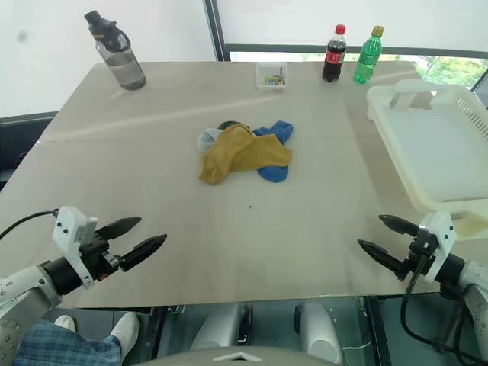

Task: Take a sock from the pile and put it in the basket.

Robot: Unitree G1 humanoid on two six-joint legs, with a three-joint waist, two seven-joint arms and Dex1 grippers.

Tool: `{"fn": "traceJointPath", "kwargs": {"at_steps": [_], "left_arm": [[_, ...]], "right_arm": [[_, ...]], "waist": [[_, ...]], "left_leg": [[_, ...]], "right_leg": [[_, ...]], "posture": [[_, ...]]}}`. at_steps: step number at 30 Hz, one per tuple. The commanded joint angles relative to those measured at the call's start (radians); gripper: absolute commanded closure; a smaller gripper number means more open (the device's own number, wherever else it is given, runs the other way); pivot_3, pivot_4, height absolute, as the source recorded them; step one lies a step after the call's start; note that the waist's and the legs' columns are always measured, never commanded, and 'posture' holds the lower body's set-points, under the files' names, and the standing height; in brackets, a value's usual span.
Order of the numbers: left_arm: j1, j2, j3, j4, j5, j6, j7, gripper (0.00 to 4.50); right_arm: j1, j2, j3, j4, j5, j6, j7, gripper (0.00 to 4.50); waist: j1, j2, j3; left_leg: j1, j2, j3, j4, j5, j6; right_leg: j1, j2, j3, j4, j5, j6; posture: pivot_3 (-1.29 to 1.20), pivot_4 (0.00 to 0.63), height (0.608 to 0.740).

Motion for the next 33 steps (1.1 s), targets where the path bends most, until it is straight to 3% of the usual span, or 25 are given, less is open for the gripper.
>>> {"fn": "traceJointPath", "kwargs": {"at_steps": [1, 25, 33], "left_arm": [[-0.011, -0.014, 0.007, -0.017, -0.008, -0.008, -0.005, 0.03], [-0.014, -0.059, -0.009, 0.042, 0.049, -0.087, -0.086, 0.03], [-0.05, -0.022, 0.065, 0.119, 0.006, -0.118, -0.192, 0.03]], "right_arm": [[0.0, 0.004, -0.014, -0.002, -0.003, -0.028, 0.008, 0.0], [-0.024, 0.027, -0.003, -0.003, -0.015, -0.038, -0.006, 0.0], [-0.097, 0.039, 0.079, -0.042, -0.068, -0.018, -0.078, 0.0]], "waist": [[0.0, 0.0, 0.0], [-0.002, 0.0, 0.0], [-0.005, 0.0, 0.0]], "left_leg": [[0.0, 0.0, 0.0, 0.0, 0.0, 0.0], [0.001, 0.0, 0.001, 0.001, 0.0, 0.0], [0.003, 0.0, 0.001, 0.002, 0.0, 0.0]], "right_leg": [[0.0, 0.0, 0.0, 0.0, 0.0, 0.0], [0.0, 0.0, 0.001, 0.003, 0.0, 0.0], [0.001, 0.001, 0.001, 0.005, 0.0, 0.0]], "posture": [[0.0, 0.15, 0.74], [0.0, 0.15, 0.74], [0.0, 0.15, 0.74]]}}
